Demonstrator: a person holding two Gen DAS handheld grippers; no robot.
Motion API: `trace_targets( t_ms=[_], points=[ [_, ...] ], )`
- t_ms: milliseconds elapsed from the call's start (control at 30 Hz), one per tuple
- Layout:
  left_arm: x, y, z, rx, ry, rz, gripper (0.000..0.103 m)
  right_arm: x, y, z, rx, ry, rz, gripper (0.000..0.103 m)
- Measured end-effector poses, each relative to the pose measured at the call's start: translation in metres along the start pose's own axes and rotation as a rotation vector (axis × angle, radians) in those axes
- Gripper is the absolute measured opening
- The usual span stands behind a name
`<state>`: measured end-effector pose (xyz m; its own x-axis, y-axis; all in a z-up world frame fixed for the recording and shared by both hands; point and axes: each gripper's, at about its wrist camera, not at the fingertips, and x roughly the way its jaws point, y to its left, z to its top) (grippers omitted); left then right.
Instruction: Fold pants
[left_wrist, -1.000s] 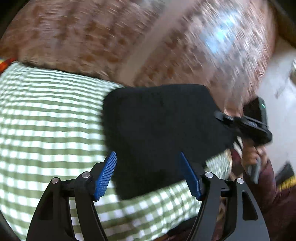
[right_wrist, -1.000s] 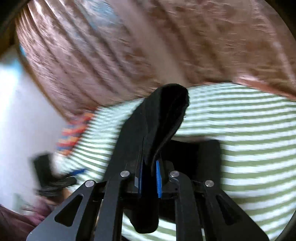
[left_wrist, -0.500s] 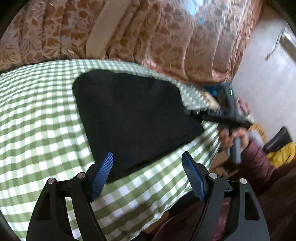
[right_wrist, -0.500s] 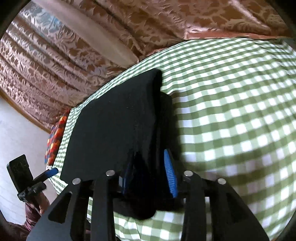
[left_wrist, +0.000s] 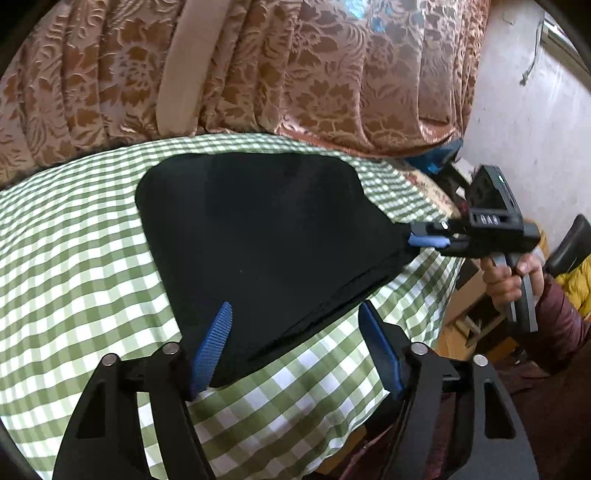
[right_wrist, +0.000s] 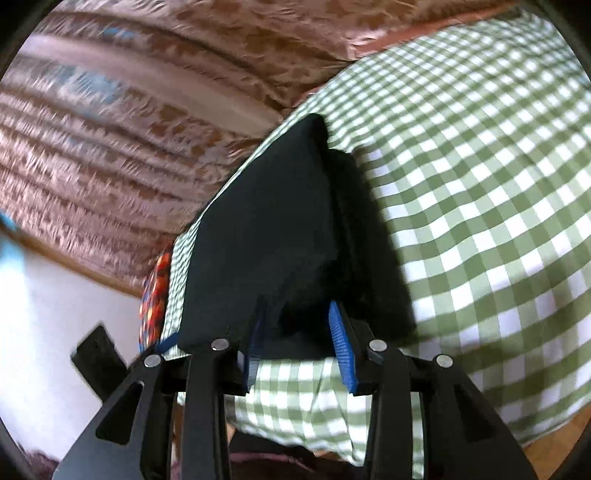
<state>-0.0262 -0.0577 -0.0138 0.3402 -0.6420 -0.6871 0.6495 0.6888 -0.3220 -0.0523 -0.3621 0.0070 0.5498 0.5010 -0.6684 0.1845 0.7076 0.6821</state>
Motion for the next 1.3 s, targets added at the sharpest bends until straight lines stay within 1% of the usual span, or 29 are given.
trace_targets(
  t_ms=[33, 100, 133, 200, 233, 267, 367, 433, 500, 567, 600, 667, 700, 733, 800, 867, 933, 967, 1000, 1100, 1167, 1200, 1233, 1267, 1300],
  points=[
    [0.001, 0.000, -0.001, 0.003, 0.002, 0.000, 0.069, 0.000, 0.001, 0.000, -0.011, 0.000, -0.015, 0.008],
    [0.002, -0.001, -0.001, 0.010, 0.005, 0.006, 0.065, -0.006, 0.013, -0.004, -0.084, -0.009, -0.031, 0.006],
    [0.001, -0.001, -0.001, 0.012, 0.005, 0.007, 0.063, -0.011, 0.019, -0.006, -0.118, -0.017, -0.029, 0.006],
    [-0.002, 0.000, -0.001, 0.006, 0.002, -0.001, 0.062, -0.023, 0.027, -0.012, -0.157, -0.031, -0.010, 0.006],
    [-0.003, 0.001, -0.002, 0.002, 0.004, -0.002, 0.062, -0.026, 0.027, -0.014, -0.165, -0.035, -0.013, 0.006],
    [-0.004, 0.001, -0.003, 0.003, 0.007, -0.005, 0.062, -0.025, 0.024, -0.017, -0.166, -0.025, -0.036, 0.006],
    [-0.009, -0.003, -0.007, 0.009, 0.005, -0.041, 0.062, -0.002, 0.003, -0.022, -0.144, 0.017, -0.112, 0.006],
    [-0.006, -0.003, -0.010, 0.006, 0.013, -0.045, 0.062, 0.007, -0.012, -0.022, -0.104, 0.011, -0.089, 0.006],
    [-0.001, -0.002, -0.012, -0.005, 0.028, -0.037, 0.062, 0.005, -0.012, -0.022, -0.107, 0.005, -0.083, 0.006],
    [-0.005, -0.004, -0.011, -0.005, 0.017, -0.041, 0.062, 0.001, -0.008, -0.022, -0.132, 0.013, -0.089, 0.006],
    [-0.008, -0.005, -0.009, -0.014, 0.005, -0.059, 0.062, -0.001, -0.007, -0.021, -0.137, 0.017, -0.088, 0.008],
    [-0.016, -0.004, -0.003, -0.042, -0.030, -0.100, 0.062, -0.011, 0.001, -0.017, -0.148, 0.011, -0.090, 0.019],
    [-0.018, -0.005, 0.001, -0.043, -0.045, -0.090, 0.062, -0.019, 0.007, -0.014, -0.169, -0.020, -0.120, 0.030],
    [-0.019, -0.005, 0.005, -0.043, -0.061, -0.071, 0.062, -0.023, 0.013, -0.012, -0.184, -0.042, -0.139, 0.033],
    [-0.021, -0.003, 0.011, -0.049, -0.087, -0.059, 0.062, -0.033, 0.031, -0.004, -0.208, -0.086, -0.121, 0.033],
    [-0.019, -0.002, 0.014, -0.056, -0.098, -0.049, 0.062, -0.033, 0.048, 0.005, -0.231, -0.113, -0.102, 0.034],
    [-0.013, -0.001, 0.016, -0.049, -0.086, -0.030, 0.062, -0.020, 0.066, 0.016, -0.248, -0.120, -0.072, 0.036],
    [-0.009, -0.001, 0.016, -0.046, -0.078, -0.018, 0.062, -0.012, 0.072, 0.020, -0.252, -0.121, -0.071, 0.043],
    [-0.007, -0.001, 0.016, -0.048, -0.071, -0.013, 0.062, 0.000, 0.080, 0.025, -0.257, -0.123, -0.077, 0.052],
    [-0.003, -0.001, 0.017, -0.051, -0.064, 0.015, 0.062, 0.035, 0.094, 0.047, -0.244, -0.155, -0.121, 0.058],
    [-0.001, -0.002, 0.015, -0.052, -0.058, 0.025, 0.062, 0.058, 0.086, 0.061, -0.206, -0.160, -0.165, 0.059],
    [0.002, -0.002, 0.012, -0.060, -0.046, 0.024, 0.062, 0.068, 0.080, 0.066, -0.194, -0.156, -0.204, 0.059],
    [0.008, -0.001, 0.008, -0.066, -0.023, 0.028, 0.062, 0.083, 0.066, 0.072, -0.169, -0.137, -0.255, 0.058],
    [0.011, -0.001, 0.005, -0.067, -0.010, 0.038, 0.062, 0.094, 0.054, 0.074, -0.150, -0.112, -0.266, 0.053],
    [0.017, -0.003, -0.001, -0.060, 0.003, 0.064, 0.062, 0.102, 0.045, 0.074, -0.151, -0.111, -0.275, 0.047]
  ],
)
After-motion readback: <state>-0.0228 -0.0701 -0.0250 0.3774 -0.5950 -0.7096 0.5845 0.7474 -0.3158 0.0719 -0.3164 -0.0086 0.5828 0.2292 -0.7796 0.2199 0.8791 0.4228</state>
